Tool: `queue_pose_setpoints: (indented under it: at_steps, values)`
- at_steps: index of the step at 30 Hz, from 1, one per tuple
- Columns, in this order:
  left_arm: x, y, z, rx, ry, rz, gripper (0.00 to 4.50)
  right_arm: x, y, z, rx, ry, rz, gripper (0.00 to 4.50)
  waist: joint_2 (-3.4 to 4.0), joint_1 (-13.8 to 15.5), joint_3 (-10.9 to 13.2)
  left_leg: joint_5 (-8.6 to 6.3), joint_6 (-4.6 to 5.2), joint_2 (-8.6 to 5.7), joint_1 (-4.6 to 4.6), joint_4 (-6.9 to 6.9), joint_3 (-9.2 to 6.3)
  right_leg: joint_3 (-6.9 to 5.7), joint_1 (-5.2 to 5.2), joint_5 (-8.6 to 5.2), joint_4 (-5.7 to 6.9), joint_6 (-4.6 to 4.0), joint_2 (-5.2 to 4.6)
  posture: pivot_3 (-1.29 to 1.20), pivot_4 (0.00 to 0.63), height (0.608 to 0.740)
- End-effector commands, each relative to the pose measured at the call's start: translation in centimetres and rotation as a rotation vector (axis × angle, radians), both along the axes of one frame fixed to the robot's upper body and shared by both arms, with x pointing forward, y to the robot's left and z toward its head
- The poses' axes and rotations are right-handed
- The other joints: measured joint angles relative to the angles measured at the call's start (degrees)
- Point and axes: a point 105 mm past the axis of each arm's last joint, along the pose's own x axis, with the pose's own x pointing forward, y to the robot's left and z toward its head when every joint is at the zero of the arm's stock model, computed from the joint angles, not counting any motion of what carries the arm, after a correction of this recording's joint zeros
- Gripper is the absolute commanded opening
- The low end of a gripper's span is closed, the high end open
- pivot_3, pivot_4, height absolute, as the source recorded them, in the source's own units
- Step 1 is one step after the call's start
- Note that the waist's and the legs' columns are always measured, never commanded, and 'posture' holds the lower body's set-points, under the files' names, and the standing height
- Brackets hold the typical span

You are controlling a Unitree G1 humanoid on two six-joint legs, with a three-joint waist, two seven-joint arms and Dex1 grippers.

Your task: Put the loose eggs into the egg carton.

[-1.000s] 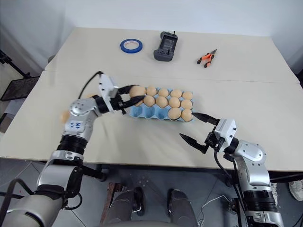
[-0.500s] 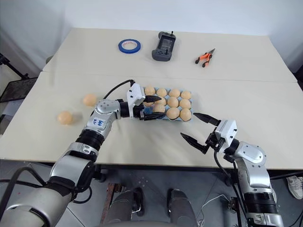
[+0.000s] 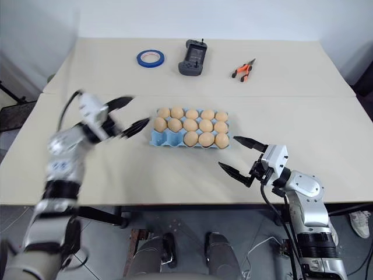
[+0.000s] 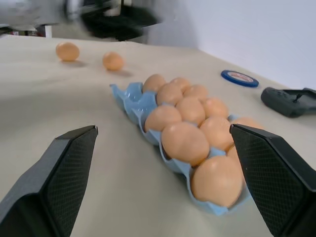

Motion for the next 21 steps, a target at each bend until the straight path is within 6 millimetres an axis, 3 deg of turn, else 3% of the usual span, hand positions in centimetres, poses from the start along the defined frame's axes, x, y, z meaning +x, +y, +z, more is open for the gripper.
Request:
queue_pose_setpoints:
  at_steps: [1,3,5,7,9,15,17,21]
  values:
    - [-2.0,1.4,2.2,0.014,-0.112,0.056,4.43,0.0,0.5,1.0,0.005,-0.044,0.042,4.50,-0.05,1.0,0.0,0.05,-0.09,0.00,-0.06,0.01,-0.09,-0.10,-0.03,-0.01,0.01,-0.03,-0.02,0.00,0.150,0.740]
    - [-3.3,3.0,1.2,-0.004,-0.084,0.111,4.43,0.2,0.8,0.9,0.004,-0.040,0.058,4.50,-0.04,1.3,0.0,0.09,-0.16,0.04,-0.05,0.03,-0.15,-0.24,-0.02,-0.05,-0.04,-0.15,-0.11,0.00,0.150,0.740]
    - [-4.6,3.9,0.3,-0.008,-0.051,0.136,4.43,0.3,0.9,0.9,0.003,-0.038,0.068,4.50,-0.04,1.3,0.0,0.05,-0.16,0.07,-0.08,-0.15,-0.09,-0.17,0.09,-0.22,-0.40,-0.95,-0.06,0.00,0.150,0.740]
    - [-5.4,4.1,-0.3,-0.015,-0.027,0.153,4.43,0.4,1.0,0.9,0.002,-0.038,0.076,4.50,-0.01,1.4,0.0,0.05,-0.16,0.17,-0.19,-0.59,0.06,-0.13,0.18,0.20,-1.26,-0.86,0.14,0.00,0.150,0.740]
    - [-5.7,3.9,-0.3,-0.031,-0.018,0.155,4.43,0.4,1.0,0.8,0.000,-0.037,0.083,4.50,-0.01,1.6,0.0,0.05,-0.17,0.17,-0.25,-1.08,0.35,-0.14,0.13,0.49,-1.80,-0.80,0.13,0.00,0.150,0.740]
    - [-5.5,3.3,-0.2,-0.034,-0.019,0.178,4.43,0.6,1.2,0.8,-0.007,-0.039,0.102,4.50,-0.01,1.5,0.0,0.06,-0.19,0.15,-0.27,-0.95,0.51,0.10,-0.02,0.49,-1.85,-0.80,0.09,0.00,0.150,0.740]
    - [-5.5,3.7,-0.2,-0.032,-0.023,0.220,4.43,0.7,1.2,0.9,-0.009,-0.041,0.109,4.50,-0.01,1.4,0.0,0.06,-0.19,0.16,-0.25,-1.00,0.72,0.20,-0.09,0.50,-1.84,-0.79,0.09,0.00,0.150,0.740]
    - [-6.7,6.5,-0.2,-0.089,-0.043,0.406,4.43,0.9,1.4,1.1,-0.009,-0.046,0.128,4.50,-0.04,0.6,0.0,0.06,-0.18,0.15,-0.10,-1.00,0.85,0.27,-0.24,0.60,-1.65,-0.57,0.08,0.00,0.150,0.740]
